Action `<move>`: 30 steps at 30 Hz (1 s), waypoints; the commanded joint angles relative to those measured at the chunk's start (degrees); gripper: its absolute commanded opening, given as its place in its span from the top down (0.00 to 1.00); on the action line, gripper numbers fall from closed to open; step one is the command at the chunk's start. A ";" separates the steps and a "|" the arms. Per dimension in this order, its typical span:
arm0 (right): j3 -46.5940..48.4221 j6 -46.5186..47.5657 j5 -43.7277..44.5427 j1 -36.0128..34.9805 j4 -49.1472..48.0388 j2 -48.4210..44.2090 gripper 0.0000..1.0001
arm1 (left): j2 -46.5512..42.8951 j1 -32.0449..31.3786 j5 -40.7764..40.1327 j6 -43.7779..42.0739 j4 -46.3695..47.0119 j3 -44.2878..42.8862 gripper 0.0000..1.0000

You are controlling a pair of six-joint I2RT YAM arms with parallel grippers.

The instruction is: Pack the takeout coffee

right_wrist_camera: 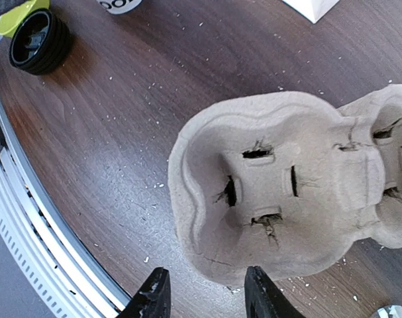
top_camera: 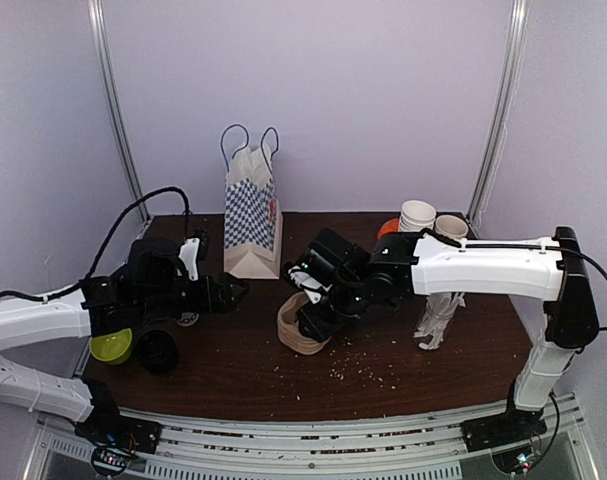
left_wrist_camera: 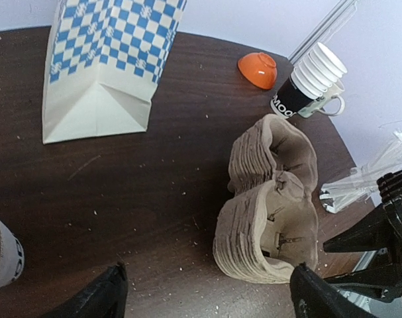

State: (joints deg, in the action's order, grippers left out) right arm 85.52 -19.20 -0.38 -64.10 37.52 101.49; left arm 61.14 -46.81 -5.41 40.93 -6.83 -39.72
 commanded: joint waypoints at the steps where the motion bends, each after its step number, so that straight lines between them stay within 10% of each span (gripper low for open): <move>1: -2.07 1.56 -0.12 0.17 -4.02 0.59 0.61 | 1.11 0.40 5.11 7.74 6.90 1.90 0.14; 30: -2.28 2.35 -4.02 1.15 -4.51 2.79 1.00 | 13.31 0.39 14.28 8.20 12.66 1.23 0.29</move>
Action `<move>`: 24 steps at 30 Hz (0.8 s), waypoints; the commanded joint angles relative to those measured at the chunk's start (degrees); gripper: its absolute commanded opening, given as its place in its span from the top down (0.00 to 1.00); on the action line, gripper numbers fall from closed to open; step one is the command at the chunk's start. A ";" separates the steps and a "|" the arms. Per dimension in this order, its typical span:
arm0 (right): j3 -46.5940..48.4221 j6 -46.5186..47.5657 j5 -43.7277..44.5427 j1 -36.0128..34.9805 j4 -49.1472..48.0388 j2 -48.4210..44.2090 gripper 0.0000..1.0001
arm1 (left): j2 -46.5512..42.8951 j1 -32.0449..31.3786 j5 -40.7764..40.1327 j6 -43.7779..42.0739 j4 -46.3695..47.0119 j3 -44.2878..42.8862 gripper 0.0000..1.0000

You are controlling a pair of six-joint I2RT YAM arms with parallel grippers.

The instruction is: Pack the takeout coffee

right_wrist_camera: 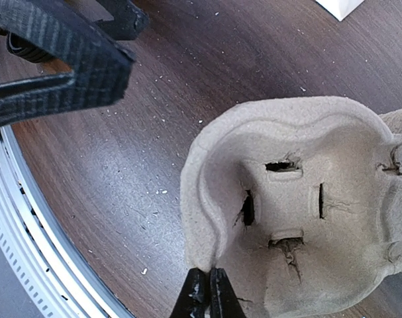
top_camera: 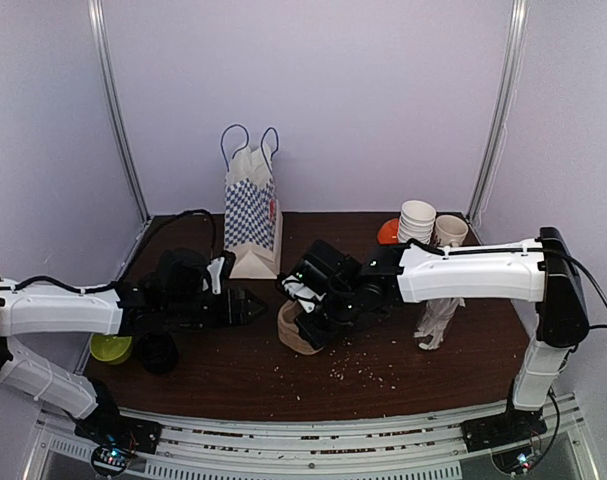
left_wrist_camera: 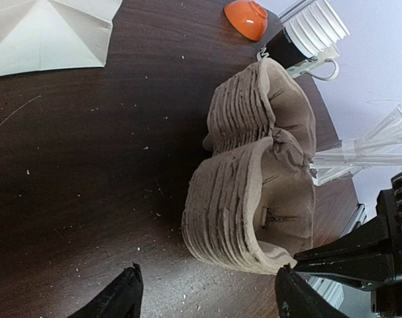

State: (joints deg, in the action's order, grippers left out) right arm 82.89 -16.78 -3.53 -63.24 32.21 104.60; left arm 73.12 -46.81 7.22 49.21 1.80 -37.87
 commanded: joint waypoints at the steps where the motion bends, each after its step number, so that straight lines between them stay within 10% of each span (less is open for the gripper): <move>1: 0.34 -0.21 -0.93 0.33 0.69 -0.54 1.00 | 1.83 0.40 1.88 -0.10 4.30 -0.63 0.30; 24: 1.13 -3.13 1.64 0.40 0.08 -6.34 1.00 | 7.36 0.40 3.95 -0.41 6.82 -1.28 0.32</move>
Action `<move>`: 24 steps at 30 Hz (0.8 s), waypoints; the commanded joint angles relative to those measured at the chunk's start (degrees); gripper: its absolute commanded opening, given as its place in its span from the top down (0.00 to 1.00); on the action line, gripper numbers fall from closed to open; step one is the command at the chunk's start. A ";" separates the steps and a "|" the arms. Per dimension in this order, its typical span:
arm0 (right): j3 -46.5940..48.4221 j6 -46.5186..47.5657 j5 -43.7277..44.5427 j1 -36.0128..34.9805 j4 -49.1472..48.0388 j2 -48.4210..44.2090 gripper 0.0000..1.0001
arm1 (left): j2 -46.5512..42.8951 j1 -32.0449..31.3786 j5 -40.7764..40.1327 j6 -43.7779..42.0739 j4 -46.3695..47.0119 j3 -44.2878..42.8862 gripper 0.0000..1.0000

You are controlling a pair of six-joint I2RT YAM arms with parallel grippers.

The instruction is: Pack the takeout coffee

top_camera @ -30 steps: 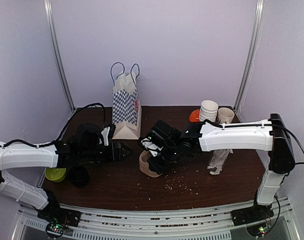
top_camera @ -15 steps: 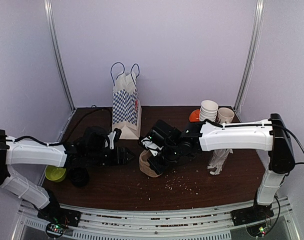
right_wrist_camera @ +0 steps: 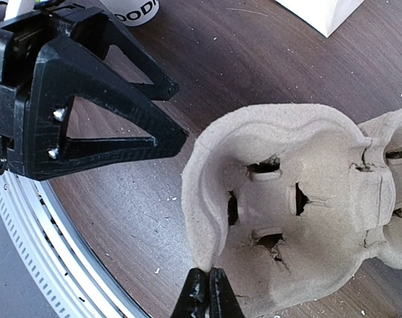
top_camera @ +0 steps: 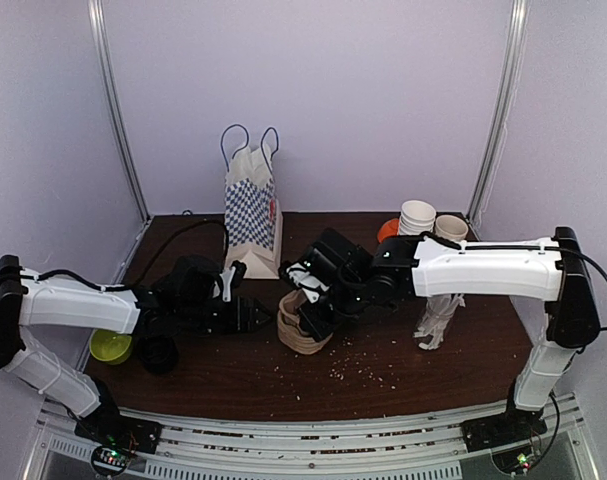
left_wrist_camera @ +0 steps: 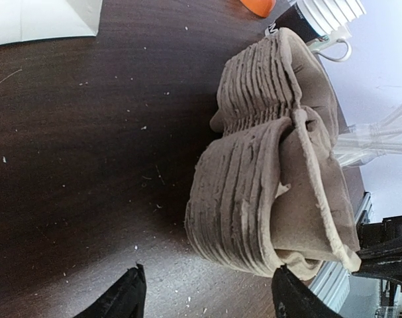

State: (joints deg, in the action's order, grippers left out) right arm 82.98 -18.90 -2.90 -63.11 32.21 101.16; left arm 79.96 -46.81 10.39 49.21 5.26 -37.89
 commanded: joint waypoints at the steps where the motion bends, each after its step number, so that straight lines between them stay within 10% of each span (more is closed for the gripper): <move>1: 1.04 -1.05 1.06 0.22 0.24 -3.09 1.00 | 0.59 0.40 0.77 -0.43 3.36 -1.23 0.32; 24: 1.63 -0.22 0.78 0.27 2.49 -4.13 1.00 | -2.04 -0.22 3.80 -0.06 5.90 -1.78 0.31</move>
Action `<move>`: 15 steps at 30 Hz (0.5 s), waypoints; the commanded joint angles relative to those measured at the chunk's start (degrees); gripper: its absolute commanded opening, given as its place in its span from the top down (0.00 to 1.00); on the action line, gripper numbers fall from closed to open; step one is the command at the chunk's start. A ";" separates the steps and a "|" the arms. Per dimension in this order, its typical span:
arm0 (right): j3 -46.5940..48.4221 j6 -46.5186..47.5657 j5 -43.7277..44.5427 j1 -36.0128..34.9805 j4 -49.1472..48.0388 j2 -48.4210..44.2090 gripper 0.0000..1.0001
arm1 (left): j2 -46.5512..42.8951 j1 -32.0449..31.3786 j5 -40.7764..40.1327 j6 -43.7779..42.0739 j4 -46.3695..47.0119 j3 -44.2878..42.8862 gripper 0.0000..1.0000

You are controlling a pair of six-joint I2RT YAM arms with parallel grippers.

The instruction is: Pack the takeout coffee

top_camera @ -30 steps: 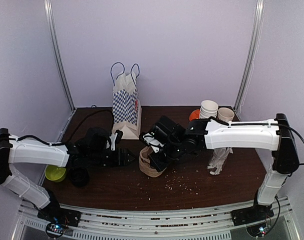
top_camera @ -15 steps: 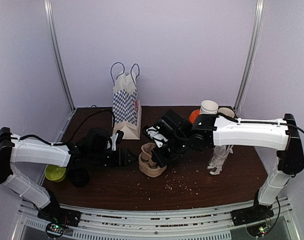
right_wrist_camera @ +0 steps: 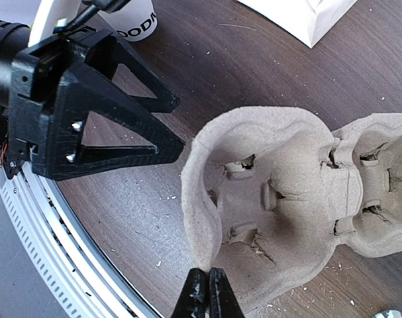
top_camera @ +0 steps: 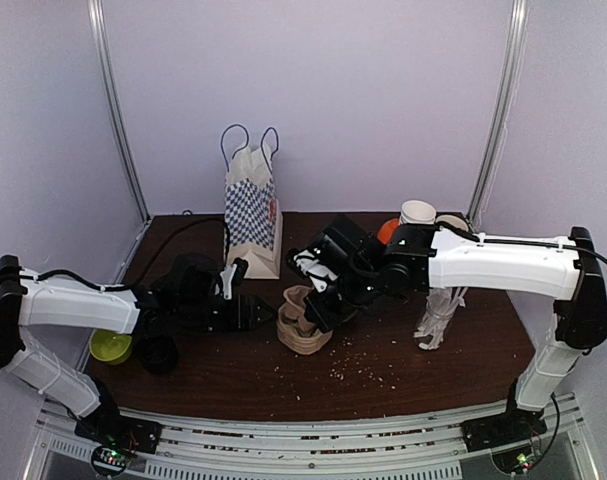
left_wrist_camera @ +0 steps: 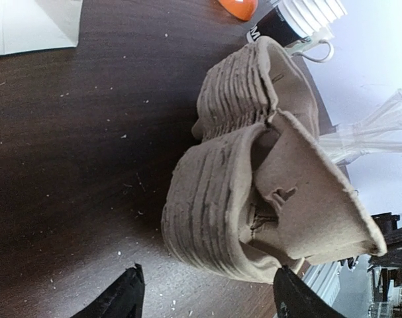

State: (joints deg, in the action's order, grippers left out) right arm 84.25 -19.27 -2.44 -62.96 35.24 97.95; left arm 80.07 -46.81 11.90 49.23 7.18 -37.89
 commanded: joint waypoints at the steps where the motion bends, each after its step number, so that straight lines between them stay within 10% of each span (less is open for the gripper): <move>1: 0.25 0.05 0.33 0.12 -0.84 -0.92 1.00 | -1.84 -0.48 2.49 -0.24 3.59 -2.35 0.31; 15: -0.06 -0.37 -2.34 0.10 -1.24 -1.77 0.91 | 5.36 -1.87 4.11 -1.81 2.93 -5.15 0.44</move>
State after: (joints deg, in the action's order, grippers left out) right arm 84.16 -19.49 -3.01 -62.92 34.57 97.95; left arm 84.03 -48.49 15.38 48.49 7.86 -41.52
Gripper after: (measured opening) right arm 0.044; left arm 0.584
